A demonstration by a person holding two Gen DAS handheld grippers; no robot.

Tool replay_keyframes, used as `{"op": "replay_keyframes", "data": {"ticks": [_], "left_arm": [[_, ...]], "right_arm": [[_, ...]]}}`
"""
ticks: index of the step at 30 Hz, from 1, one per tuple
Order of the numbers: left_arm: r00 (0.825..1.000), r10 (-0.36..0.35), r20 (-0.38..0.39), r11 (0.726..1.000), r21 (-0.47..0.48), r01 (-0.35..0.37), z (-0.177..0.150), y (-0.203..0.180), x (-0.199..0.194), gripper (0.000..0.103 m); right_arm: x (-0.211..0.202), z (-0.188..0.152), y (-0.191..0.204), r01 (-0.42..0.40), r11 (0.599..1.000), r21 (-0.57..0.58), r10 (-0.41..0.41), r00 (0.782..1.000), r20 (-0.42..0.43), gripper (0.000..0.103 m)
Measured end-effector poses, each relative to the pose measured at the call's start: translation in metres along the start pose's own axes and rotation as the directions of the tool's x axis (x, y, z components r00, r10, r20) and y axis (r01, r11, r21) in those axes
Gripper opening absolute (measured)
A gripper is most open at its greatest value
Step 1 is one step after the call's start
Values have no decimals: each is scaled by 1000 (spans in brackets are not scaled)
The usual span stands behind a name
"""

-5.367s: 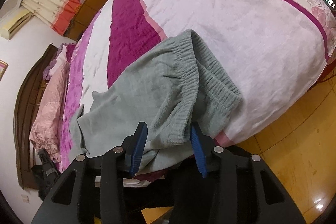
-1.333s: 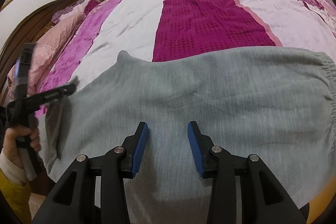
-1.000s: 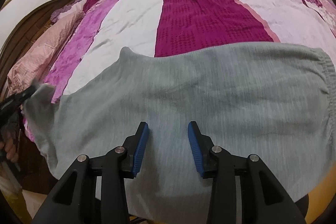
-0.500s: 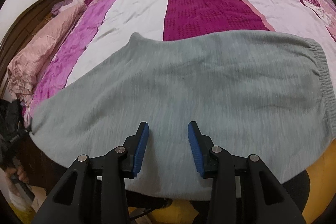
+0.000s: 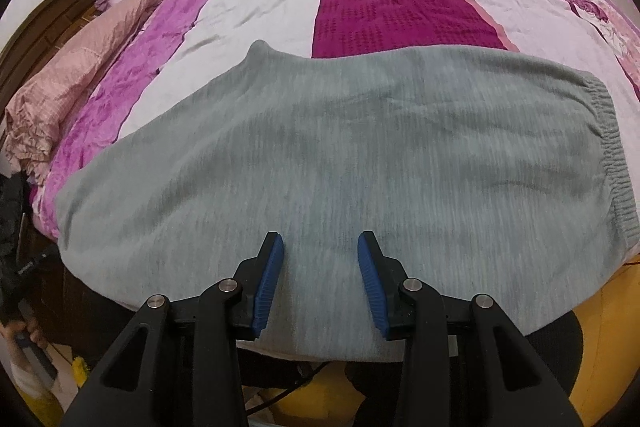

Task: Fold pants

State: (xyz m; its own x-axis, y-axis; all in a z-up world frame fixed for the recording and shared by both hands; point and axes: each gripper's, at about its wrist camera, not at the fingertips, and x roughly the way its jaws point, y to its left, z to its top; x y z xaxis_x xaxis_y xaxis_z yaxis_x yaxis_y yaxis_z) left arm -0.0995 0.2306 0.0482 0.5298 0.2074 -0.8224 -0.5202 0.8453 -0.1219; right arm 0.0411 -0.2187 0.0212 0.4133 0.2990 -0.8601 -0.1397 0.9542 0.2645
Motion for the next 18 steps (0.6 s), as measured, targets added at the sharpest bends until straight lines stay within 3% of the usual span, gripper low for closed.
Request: {"op": "replay_keyframes", "data": {"ticks": [4, 8, 18], "left_arm": [[999, -21, 42, 999, 39, 19, 19, -7, -6, 14], [995, -87, 53, 994, 76, 83, 44, -20, 1, 15], [989, -145, -35, 977, 154, 149, 73, -49, 51, 21]], "right_arm": [[-1, 2, -1, -20, 1000, 16, 20, 1000, 0, 33], [-6, 11, 0, -60, 998, 23, 60, 998, 6, 33], [-9, 62, 15, -84, 994, -74, 89, 994, 65, 33]]}}
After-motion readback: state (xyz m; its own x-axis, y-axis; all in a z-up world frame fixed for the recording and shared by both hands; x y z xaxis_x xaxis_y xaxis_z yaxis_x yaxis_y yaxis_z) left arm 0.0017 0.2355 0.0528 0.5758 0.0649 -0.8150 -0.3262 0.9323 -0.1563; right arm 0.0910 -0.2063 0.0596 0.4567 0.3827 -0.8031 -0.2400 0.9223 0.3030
